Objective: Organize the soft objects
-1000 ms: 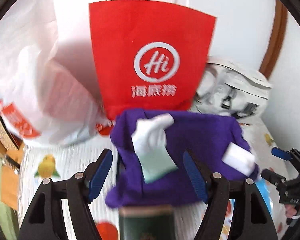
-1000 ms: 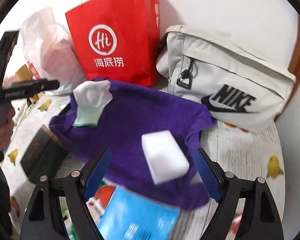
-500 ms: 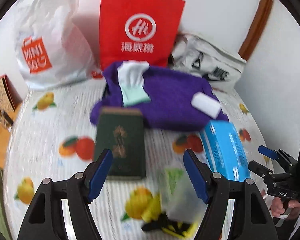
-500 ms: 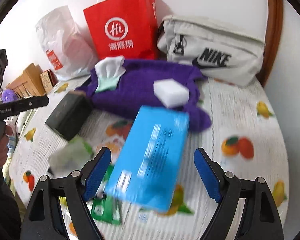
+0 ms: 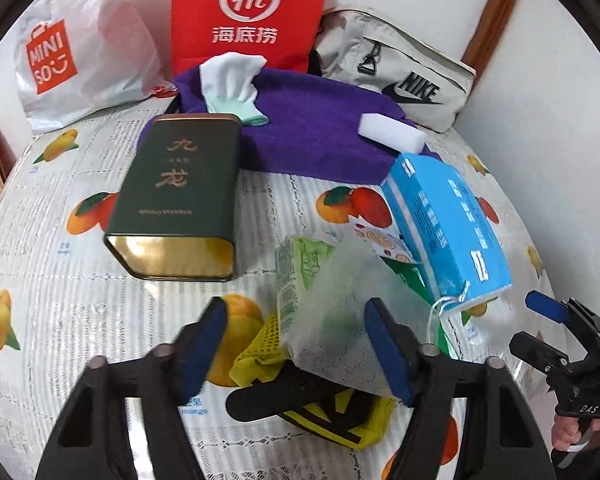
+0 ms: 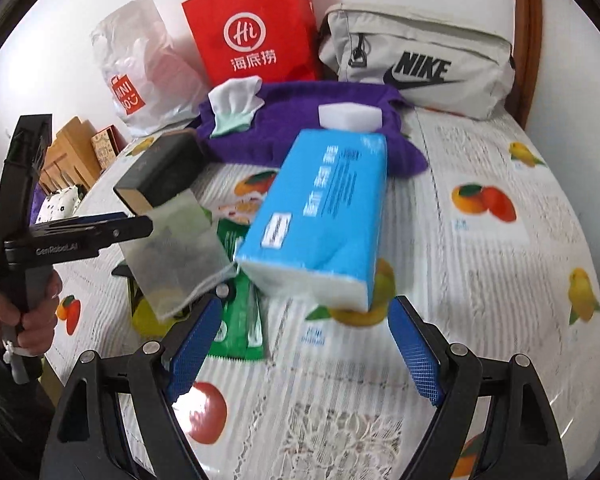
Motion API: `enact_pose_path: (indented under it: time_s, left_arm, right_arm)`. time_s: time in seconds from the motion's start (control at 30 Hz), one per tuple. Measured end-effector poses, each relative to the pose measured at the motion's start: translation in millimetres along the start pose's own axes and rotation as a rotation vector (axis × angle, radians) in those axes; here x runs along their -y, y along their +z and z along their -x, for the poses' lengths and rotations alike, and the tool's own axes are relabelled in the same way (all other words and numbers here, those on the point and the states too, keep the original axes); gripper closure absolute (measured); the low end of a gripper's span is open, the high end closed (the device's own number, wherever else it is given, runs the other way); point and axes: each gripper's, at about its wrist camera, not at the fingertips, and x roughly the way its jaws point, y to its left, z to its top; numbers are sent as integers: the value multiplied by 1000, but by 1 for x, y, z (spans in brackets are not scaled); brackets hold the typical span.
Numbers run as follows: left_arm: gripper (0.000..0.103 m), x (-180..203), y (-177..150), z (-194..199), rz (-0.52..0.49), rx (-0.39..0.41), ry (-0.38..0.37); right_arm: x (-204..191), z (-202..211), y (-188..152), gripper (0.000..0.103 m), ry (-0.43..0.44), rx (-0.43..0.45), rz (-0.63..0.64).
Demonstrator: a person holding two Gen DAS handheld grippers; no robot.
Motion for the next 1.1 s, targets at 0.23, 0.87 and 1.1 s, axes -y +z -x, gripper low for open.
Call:
enact_pose_path:
  time_s: [0.23,0.87,1.1]
  left_arm:
    - [86,-2,-12,16,-18,28,-71]
    - [72,-114,-67,44,168,-9,135]
    - [25,-86,-68,37,63,18,93]
  right_arm:
    - [-10,-3,-11,18,2,-2,17]
    - [-37,-19,-15,18,34,-33,85]
    - [-41,-24,-18,18,30,-49,89]
